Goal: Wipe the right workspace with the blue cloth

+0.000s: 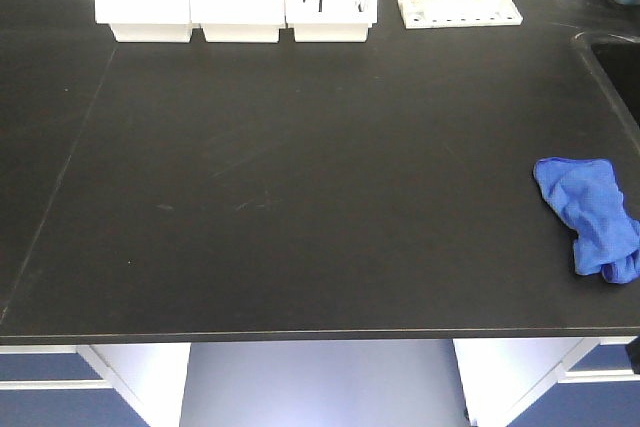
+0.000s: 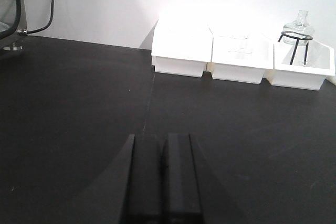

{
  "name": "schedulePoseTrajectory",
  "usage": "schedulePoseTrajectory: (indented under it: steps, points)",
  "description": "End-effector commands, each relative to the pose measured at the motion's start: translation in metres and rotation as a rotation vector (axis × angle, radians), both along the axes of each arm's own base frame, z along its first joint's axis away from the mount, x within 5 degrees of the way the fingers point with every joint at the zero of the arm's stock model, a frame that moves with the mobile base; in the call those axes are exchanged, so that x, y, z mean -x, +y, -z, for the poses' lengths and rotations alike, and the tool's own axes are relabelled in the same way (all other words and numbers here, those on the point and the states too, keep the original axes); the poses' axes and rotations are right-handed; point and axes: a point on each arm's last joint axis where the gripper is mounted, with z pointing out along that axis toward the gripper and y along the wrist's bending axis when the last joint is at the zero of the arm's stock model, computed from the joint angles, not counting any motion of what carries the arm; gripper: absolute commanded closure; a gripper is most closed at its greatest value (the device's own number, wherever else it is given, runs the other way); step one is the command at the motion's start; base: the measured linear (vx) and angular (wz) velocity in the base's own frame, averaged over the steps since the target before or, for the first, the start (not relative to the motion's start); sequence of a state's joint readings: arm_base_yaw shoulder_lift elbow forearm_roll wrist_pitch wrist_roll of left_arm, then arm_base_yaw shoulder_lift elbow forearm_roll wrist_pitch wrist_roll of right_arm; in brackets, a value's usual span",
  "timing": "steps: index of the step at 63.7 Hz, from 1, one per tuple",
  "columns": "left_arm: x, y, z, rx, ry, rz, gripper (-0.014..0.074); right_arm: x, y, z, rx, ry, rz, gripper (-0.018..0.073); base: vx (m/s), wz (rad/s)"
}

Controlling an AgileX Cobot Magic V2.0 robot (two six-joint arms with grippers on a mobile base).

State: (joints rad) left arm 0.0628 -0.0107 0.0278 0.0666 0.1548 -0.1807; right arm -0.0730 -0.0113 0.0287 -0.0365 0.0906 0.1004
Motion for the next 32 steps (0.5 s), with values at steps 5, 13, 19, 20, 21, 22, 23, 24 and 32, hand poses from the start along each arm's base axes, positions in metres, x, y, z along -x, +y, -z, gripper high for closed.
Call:
schedulePoseTrajectory:
  steps: [5, 13, 19, 20, 21, 22, 23, 24, 32]
  points:
    - [0.000, -0.001, 0.002, 0.004, -0.068, 0.010, 0.0602, 0.000, 0.000, 0.000, 0.008, -0.065, 0.001, 0.0567, 0.00, 0.00]
    - [0.000, -0.001, 0.002, 0.004, -0.068, 0.010, 0.0602, 0.000, 0.000, -0.001, 0.012, -0.068, 0.001, 0.0567, 0.00, 0.00]
    - [0.000, -0.001, 0.002, 0.004, -0.068, 0.010, 0.0602, 0.000, 0.000, -0.004, 0.019, -0.104, 0.000, 0.0567, 0.00, 0.00]
    - [0.000, -0.001, 0.002, 0.004, -0.068, 0.010, 0.0602, 0.000, 0.000, -0.005, 0.020, -0.115, 0.000, 0.0567, 0.00, 0.00]
    - [0.000, -0.001, 0.002, 0.004, -0.068, 0.010, 0.0602, 0.000, 0.000, -0.006, 0.021, -0.125, -0.001, 0.0567, 0.00, 0.00]
    - [0.000, -0.001, 0.002, 0.004, -0.068, 0.010, 0.0602, 0.000, 0.000, -0.007, 0.021, -0.137, -0.001, 0.0567, 0.00, 0.00]
    - [0.000, -0.001, 0.002, 0.004, -0.068, 0.010, 0.0602, 0.001, 0.000, -0.008, 0.017, -0.149, -0.001, 0.0567, 0.00, 0.00]
    - [0.000, -0.001, 0.002, 0.004, -0.068, 0.010, 0.0602, 0.001, 0.000, -0.010, 0.009, -0.169, -0.002, 0.0567, 0.00, 0.00]
    - [0.000, -0.001, 0.002, 0.004, -0.068, 0.010, 0.0602, 0.004, 0.000, -0.030, -0.054, -0.263, -0.007, 0.0564, 0.00, 0.00]
